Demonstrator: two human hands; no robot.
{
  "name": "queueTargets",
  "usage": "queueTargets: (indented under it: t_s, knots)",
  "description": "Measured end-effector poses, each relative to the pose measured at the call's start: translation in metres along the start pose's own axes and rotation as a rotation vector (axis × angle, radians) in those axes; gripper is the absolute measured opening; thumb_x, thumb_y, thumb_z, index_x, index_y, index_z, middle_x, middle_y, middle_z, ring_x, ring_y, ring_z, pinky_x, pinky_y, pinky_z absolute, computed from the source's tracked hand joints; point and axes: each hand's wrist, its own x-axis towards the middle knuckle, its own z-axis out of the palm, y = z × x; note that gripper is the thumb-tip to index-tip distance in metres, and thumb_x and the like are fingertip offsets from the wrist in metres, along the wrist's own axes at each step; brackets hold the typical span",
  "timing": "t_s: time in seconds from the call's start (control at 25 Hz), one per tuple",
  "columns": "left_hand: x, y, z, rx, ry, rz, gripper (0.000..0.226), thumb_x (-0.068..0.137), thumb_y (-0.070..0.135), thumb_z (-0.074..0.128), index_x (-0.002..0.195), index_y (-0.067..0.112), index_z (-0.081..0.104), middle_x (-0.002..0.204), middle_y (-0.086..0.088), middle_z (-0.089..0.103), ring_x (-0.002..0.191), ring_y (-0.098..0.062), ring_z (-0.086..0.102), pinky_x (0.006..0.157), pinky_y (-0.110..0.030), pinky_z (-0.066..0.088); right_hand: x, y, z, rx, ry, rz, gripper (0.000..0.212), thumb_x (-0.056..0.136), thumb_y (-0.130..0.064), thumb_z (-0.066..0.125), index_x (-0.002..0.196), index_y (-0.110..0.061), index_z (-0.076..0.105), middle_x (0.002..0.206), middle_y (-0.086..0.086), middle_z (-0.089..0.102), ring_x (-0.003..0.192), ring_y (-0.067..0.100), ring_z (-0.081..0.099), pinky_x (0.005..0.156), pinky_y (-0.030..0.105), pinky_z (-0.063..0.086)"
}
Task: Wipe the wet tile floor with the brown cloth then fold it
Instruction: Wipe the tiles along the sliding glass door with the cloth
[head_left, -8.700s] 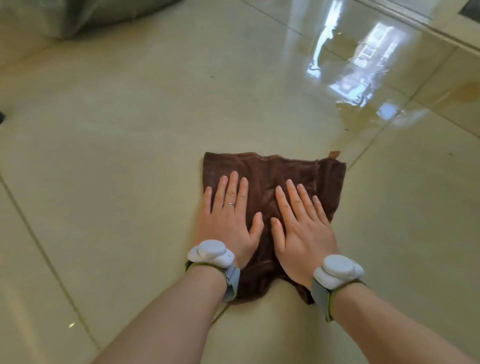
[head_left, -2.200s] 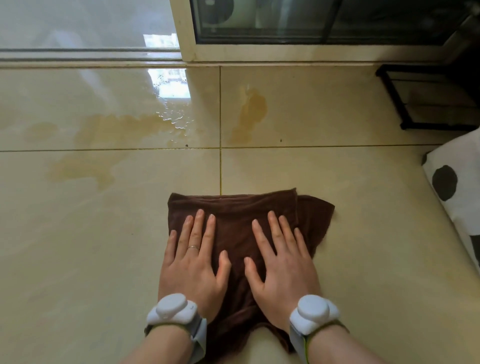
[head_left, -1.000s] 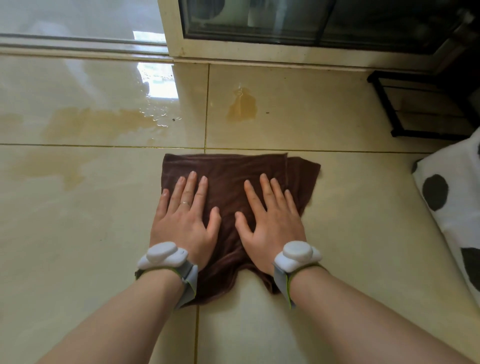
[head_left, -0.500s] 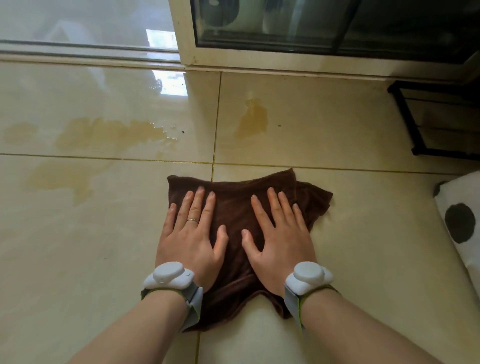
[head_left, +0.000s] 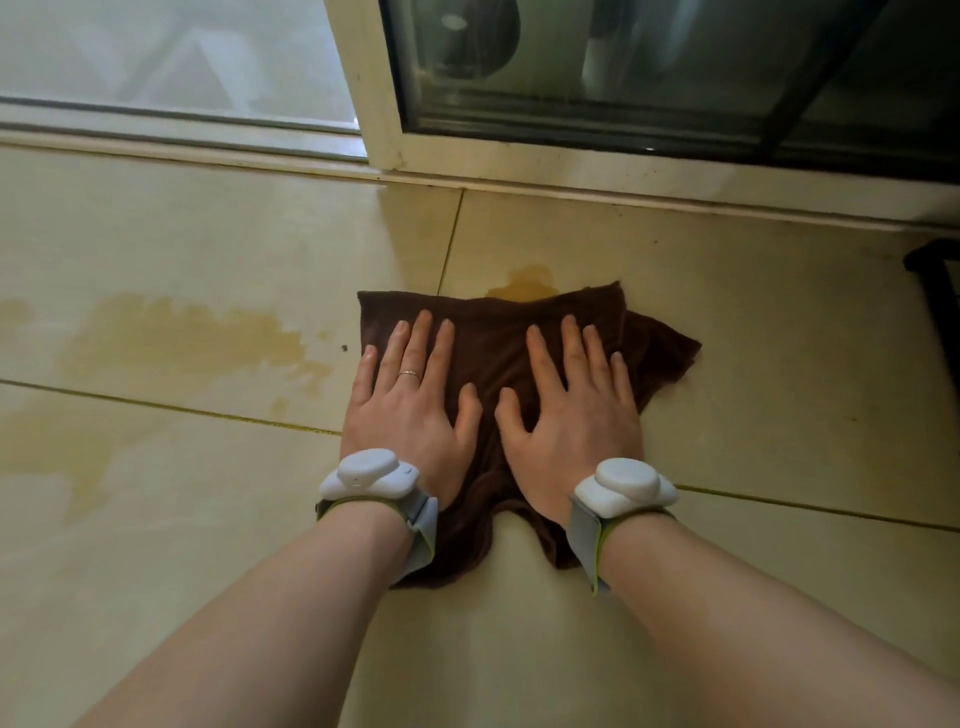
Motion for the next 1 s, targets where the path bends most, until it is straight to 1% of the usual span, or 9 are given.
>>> queueTargets:
  t_s: [0.2,0.4,0.56,0.68,0.88,1.0]
  knots:
    - [0.001,-0.001,-0.001,-0.005,-0.037,0.002,0.068,0.098,0.053,0.016,0.163,0.030,0.010,0.170,0.008,0.004,0.157,-0.011,-0.002,0.128,-0.041,0.003,0.009,0.001,-0.002,-0.013,-0.015,-0.016,0.073,0.097,-0.057,0.025,0.163,-0.026,0.027,0.172,0.010,0.019,0.160,0.025,0.011,0.130,0.046,0.009]
    - [0.045,-0.007,0.001,-0.012,0.000,0.058,0.068,0.098,0.053,0.021,0.162,0.028,0.018,0.170,0.006,0.014,0.157,-0.013,0.007,0.128,-0.041,0.008,0.036,0.003,0.000,-0.025,0.009,0.004,0.071,0.098,-0.056,0.025,0.163,-0.028,0.028,0.171,0.007,0.021,0.159,0.024,0.013,0.130,0.045,0.009]
    - [0.088,-0.004,0.005,-0.011,-0.006,0.081,0.071,0.096,0.055,0.017,0.162,0.030,0.015,0.170,0.006,0.012,0.157,-0.013,0.006,0.128,-0.040,0.004,0.075,0.006,0.003,-0.025,0.036,0.042,0.072,0.097,-0.058,0.024,0.163,-0.030,0.027,0.171,0.006,0.021,0.159,0.024,0.013,0.130,0.044,0.008]
    - [0.104,-0.006,0.009,-0.022,0.009,0.084,0.072,0.095,0.056,0.016,0.162,0.030,0.014,0.170,0.006,0.011,0.157,-0.013,0.005,0.127,-0.039,0.000,0.087,0.004,0.004,-0.051,0.008,0.046,0.072,0.096,-0.058,0.020,0.164,-0.032,0.020,0.173,0.005,0.016,0.160,0.023,0.009,0.130,0.043,0.005]
    - [0.078,-0.005,0.006,-0.030,-0.001,0.067,0.072,0.095,0.056,0.015,0.162,0.030,0.014,0.170,0.007,0.011,0.157,-0.012,0.004,0.127,-0.037,-0.001,0.066,0.001,-0.002,-0.056,-0.048,0.054,0.075,0.095,-0.059,0.014,0.165,-0.031,0.015,0.174,0.005,0.010,0.160,0.023,0.004,0.130,0.042,0.001]
    - [0.039,-0.009,0.002,-0.028,0.000,0.077,0.072,0.096,0.056,0.016,0.162,0.030,0.016,0.170,0.007,0.011,0.157,-0.012,0.005,0.127,-0.037,0.002,0.024,-0.001,-0.002,-0.054,-0.029,0.024,0.075,0.096,-0.059,0.015,0.165,-0.029,0.019,0.173,0.007,0.015,0.160,0.025,0.009,0.130,0.044,0.005]
